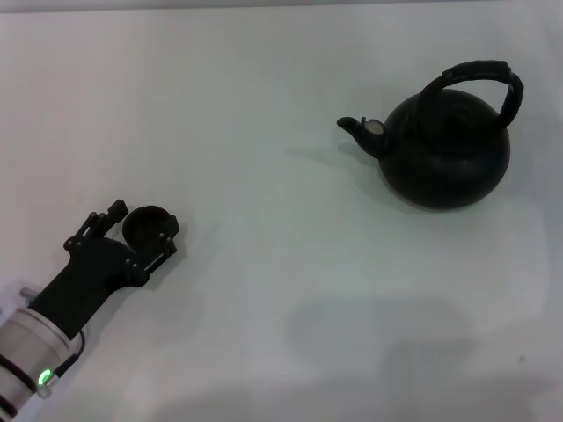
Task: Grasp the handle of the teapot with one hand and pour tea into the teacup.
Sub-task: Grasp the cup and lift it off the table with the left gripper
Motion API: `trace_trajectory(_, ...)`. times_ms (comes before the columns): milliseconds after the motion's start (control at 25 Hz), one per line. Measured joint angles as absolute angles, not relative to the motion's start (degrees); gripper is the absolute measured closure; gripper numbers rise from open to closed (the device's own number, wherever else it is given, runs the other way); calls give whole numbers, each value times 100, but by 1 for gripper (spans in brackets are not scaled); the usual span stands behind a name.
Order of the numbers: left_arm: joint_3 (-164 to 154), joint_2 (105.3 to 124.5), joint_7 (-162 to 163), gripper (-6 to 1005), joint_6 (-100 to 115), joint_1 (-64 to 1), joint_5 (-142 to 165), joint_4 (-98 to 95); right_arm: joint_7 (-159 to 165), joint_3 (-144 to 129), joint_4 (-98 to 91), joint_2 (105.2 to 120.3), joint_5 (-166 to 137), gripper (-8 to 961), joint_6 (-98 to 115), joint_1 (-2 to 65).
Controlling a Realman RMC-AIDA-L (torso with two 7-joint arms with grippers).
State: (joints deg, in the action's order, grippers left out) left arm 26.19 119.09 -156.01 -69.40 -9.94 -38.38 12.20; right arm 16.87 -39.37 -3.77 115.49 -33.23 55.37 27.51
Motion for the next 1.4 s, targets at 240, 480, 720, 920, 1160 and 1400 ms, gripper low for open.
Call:
trace_trajectory(240, 2619, 11909, -15601, 136, -6873, -1065, -3775, 1222, 1688, -3937, -383, 11549, -3321, 86, 5537, 2765)
trace_trajectory(480, 2619, 11909, -15601, 136, -6700, -1147, -3640, 1226, 1693, -3937, -401, 11549, -3322, 86, 5537, 2783)
trace_trajectory(720, 2619, 11909, -15600, 144, -6689, -1175, -3638, 1221, 1701, -3937, -404, 11556, -3322, 86, 5537, 2787)
trace_trajectory(920, 2622, 11909, -15600, 171, -6673, -1182, -3638, 1176, 1703, -3937, -406, 11558, -3322, 86, 5537, 2787)
trace_trajectory(1160, 2619, 11909, -15591, 203, -6615, -1196, -3638, 1169, 1705, -3937, -414, 11558, -3322, 86, 5537, 2786)
trace_trajectory(1400, 2619, 11909, -15592, 234, -6615, -1195, -3638, 1171, 1718, -3937, -414, 11558, -3316, 86, 5543, 2758)
